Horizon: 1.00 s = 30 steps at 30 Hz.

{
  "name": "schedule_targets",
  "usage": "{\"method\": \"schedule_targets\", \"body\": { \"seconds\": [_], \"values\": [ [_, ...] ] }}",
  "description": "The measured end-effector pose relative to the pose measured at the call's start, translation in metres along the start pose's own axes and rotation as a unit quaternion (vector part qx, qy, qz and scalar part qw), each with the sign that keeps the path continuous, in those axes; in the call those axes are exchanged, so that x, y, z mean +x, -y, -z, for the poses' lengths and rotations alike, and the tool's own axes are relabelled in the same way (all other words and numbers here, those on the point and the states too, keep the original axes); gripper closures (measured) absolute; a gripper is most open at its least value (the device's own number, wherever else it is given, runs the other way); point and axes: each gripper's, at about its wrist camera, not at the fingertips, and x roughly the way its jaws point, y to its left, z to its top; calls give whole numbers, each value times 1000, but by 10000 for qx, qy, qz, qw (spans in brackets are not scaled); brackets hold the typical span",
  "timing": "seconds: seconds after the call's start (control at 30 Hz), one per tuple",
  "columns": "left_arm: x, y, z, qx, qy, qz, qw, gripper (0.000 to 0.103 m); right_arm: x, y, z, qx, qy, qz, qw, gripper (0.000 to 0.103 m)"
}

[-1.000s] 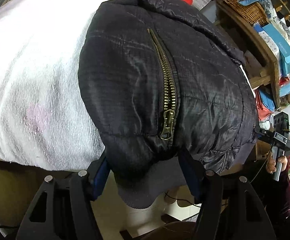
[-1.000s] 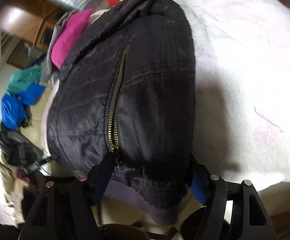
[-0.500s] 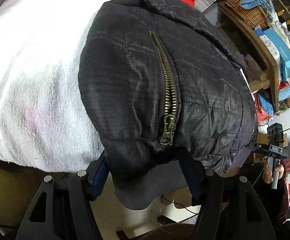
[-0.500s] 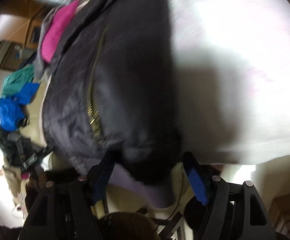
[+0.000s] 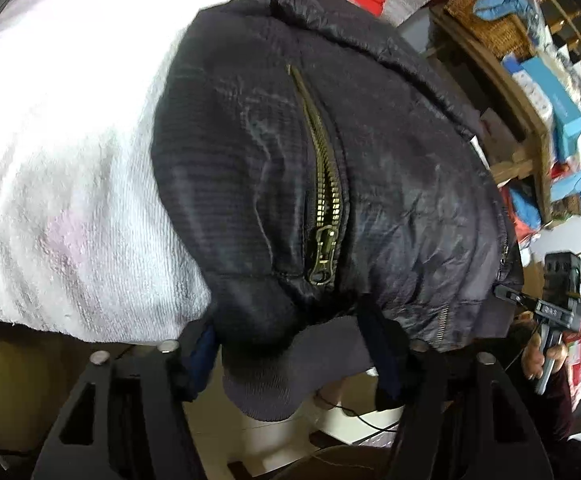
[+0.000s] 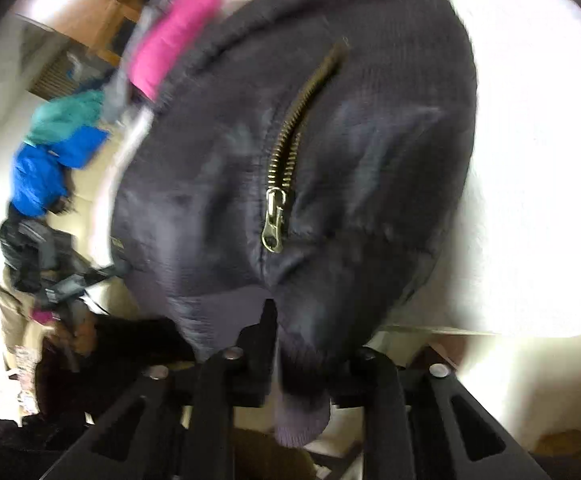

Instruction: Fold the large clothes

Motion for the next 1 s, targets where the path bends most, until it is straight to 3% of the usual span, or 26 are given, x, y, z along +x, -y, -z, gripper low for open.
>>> {"method": "schedule_targets", "body": {
  "seconds": [0.07, 0.13, 0.2, 0.33, 0.53, 0.7, 0.8, 1.0],
  "values": [
    [-8, -1, -2, -48, 106, 122, 9999, 54, -17, -16, -4, -120, 332, -163, 9992, 85],
    [-20, 2, -7, -59, 266, 328, 9991, 71, -32, -28, -16, -205, 606, -311, 9975, 85],
    [-34, 11, -16, 23, 480, 645, 9968, 75, -44, -37, -29, -280, 909, -469, 9944, 85],
    [-65, 38, -45, 325, 980, 1009, 9895, 78, -55, -56, -68, -397, 1519, -669, 9853, 85],
    [-96, 61, -123, 465, 1841, 1113, 9755, 80, -61, -36, -135, 242, 2392, -1042, 9651, 85],
    [-72, 53, -210, 26, 2103, 1120, 9712, 82, -60, 9, -208, 1082, 3078, -1239, 9371, 85],
    [-52, 39, -256, -201, 2108, 1008, 9721, 82, -53, 30, -253, 1386, 3259, -1233, 9270, 86],
    [-7, 10, -356, -724, 2032, 631, 9744, 82, -22, 62, -344, 1627, 3324, -968, 9240, 86]
  ]
}}
